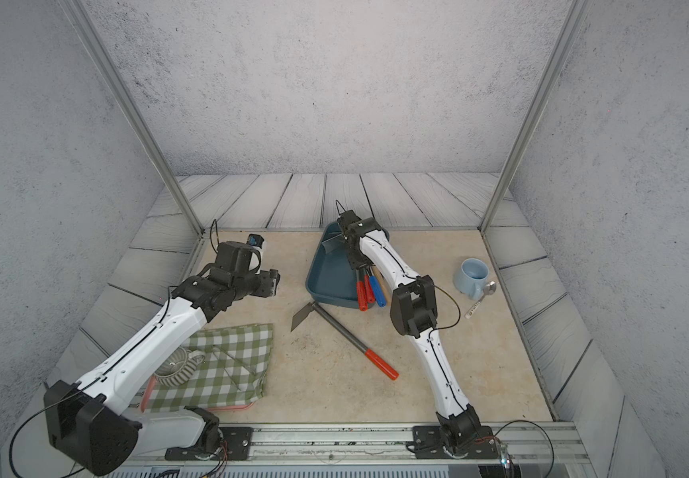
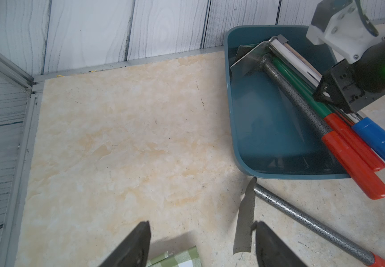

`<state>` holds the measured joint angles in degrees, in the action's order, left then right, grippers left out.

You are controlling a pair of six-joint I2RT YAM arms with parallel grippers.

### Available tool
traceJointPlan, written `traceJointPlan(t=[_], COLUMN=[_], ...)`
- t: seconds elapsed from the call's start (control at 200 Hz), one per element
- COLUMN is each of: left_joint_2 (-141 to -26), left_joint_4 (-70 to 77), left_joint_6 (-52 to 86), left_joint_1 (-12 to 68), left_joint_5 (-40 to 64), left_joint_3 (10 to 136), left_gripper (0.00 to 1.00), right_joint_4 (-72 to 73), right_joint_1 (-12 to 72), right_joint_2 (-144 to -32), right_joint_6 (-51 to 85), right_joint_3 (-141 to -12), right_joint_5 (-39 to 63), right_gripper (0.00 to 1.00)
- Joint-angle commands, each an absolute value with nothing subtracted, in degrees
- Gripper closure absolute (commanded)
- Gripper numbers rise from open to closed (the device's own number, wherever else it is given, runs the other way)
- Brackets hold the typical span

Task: Put the small hoe into the storage box
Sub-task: Place the hoe in the storage box.

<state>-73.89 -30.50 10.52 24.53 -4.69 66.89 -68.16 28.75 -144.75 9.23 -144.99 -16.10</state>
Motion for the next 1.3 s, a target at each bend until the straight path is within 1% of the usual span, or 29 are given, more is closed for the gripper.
traceJointPlan(t=[0.0, 0.215, 0.275, 0.51, 0.706, 0.826, 1.116, 1.296], left_joint_2=[-74.53, -74.52, -74.53, -74.62, -74.93, -74.64, -74.79, -75.01], left_joint_4=[-30.07, -30.07, -30.15, -30.05, -29.66, -29.42, -29.1, -29.26], left_joint_6=[10.11, 10.11, 10.11, 10.18, 9.51, 9.63, 10.35, 10.81], left_joint_1=[24.26, 24.26, 24.26, 24.28, 24.26, 24.27, 24.26, 24.26], left_joint_5=[-4.74, -4.65, -4.66, -4.58, -2.79, -3.6, -2.41, -2.03], left_joint_3=[66.43, 66.42, 66.39, 66.36, 66.01, 65.86, 65.88, 65.92], left_gripper=[0.26, 0.26, 0.27, 0.27, 0.27, 0.24, 0.23, 0.23], right_joint_4=[-64.39, -63.41, -62.96, -59.19, -52.92, -47.9, -41.03, -37.44], right_joint_1=[28.96, 29.18, 29.25, 29.84, 30.78, 31.16, 33.23, 33.88], right_joint_2=[-144.25, -140.81, -139.64, -133.0, -123.75, -116.72, -103.43, -95.76], right_joint_6=[9.32, 10.86, 11.29, 11.25, 10.74, 9.89, 8.0, 10.22], right_joint_3=[-143.54, -142.4, -141.83, -135.77, -124.1, -115.2, -99.47, -90.24], right_joint_5=[-16.88, -13.26, -13.12, -12.82, -12.36, -10.75, -7.05, -4.24], right_gripper=[0.8, 0.49, 0.45, 0.41, 0.39, 0.32, 0.32, 0.32])
